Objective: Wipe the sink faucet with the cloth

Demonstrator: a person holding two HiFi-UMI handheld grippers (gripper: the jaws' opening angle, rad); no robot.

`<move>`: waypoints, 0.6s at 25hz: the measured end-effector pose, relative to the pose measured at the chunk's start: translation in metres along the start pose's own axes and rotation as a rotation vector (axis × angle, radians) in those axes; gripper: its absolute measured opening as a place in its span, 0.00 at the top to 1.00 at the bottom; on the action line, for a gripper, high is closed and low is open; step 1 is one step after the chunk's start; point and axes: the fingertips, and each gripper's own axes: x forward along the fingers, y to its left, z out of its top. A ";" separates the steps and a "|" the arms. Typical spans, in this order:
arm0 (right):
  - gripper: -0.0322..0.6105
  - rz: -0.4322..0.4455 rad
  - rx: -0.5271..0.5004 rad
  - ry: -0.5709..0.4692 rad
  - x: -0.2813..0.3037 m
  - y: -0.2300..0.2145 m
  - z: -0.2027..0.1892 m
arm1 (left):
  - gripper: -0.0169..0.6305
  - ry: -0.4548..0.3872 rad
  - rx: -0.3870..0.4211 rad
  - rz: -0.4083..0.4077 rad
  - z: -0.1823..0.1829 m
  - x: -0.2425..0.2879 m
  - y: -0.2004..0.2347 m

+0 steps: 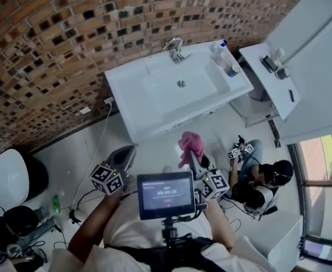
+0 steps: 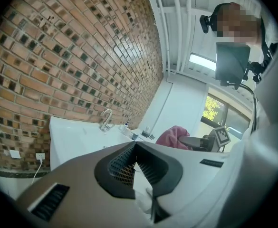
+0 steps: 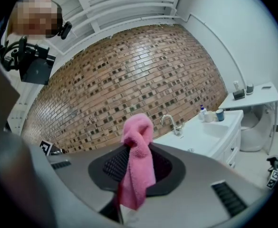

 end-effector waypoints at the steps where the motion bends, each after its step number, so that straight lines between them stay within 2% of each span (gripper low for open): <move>1: 0.80 0.000 -0.010 0.000 0.000 -0.001 0.000 | 1.00 0.004 0.003 0.002 0.000 0.001 0.000; 15: 0.80 -0.010 -0.004 0.012 -0.003 -0.022 0.000 | 1.00 0.061 0.000 0.011 -0.013 0.017 -0.006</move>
